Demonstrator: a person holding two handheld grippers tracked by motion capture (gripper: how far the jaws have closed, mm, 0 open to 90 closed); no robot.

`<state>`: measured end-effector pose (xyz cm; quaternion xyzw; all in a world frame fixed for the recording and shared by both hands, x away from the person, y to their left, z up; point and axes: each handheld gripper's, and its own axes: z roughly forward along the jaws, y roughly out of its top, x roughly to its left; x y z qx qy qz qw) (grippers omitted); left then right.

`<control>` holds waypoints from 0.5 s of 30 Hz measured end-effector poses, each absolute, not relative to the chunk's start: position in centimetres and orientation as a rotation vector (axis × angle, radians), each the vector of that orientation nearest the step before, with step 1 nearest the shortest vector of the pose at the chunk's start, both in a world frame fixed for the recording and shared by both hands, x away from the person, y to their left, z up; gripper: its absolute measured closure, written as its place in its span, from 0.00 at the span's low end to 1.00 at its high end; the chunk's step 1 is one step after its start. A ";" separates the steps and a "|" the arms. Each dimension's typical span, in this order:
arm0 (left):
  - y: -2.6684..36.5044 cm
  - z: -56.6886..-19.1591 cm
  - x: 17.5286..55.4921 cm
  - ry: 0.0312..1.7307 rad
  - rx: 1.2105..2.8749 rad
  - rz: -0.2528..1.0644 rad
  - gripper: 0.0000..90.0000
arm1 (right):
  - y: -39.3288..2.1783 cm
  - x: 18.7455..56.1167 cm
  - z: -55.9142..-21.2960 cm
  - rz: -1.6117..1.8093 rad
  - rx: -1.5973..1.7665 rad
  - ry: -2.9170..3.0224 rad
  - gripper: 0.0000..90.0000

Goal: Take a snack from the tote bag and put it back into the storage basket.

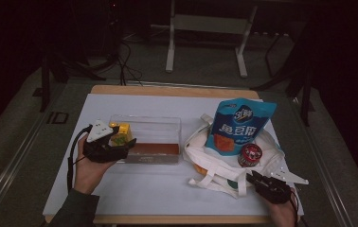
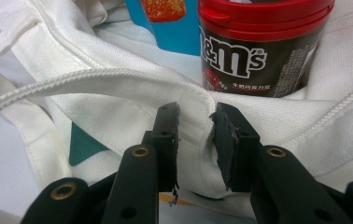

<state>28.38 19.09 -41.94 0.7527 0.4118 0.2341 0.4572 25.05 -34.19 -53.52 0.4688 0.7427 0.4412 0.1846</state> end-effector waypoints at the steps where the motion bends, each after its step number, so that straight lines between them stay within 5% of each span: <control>1: 19.0 -42.0 28.4 1.007 1.852 0.572 0.30 | -34.2 25.0 -53.5 1.243 1.321 2.093 0.78; 15: 17.0 -43.2 28.3 0.951 1.868 0.514 0.36 | -34.2 25.1 -53.4 1.244 1.320 2.100 0.77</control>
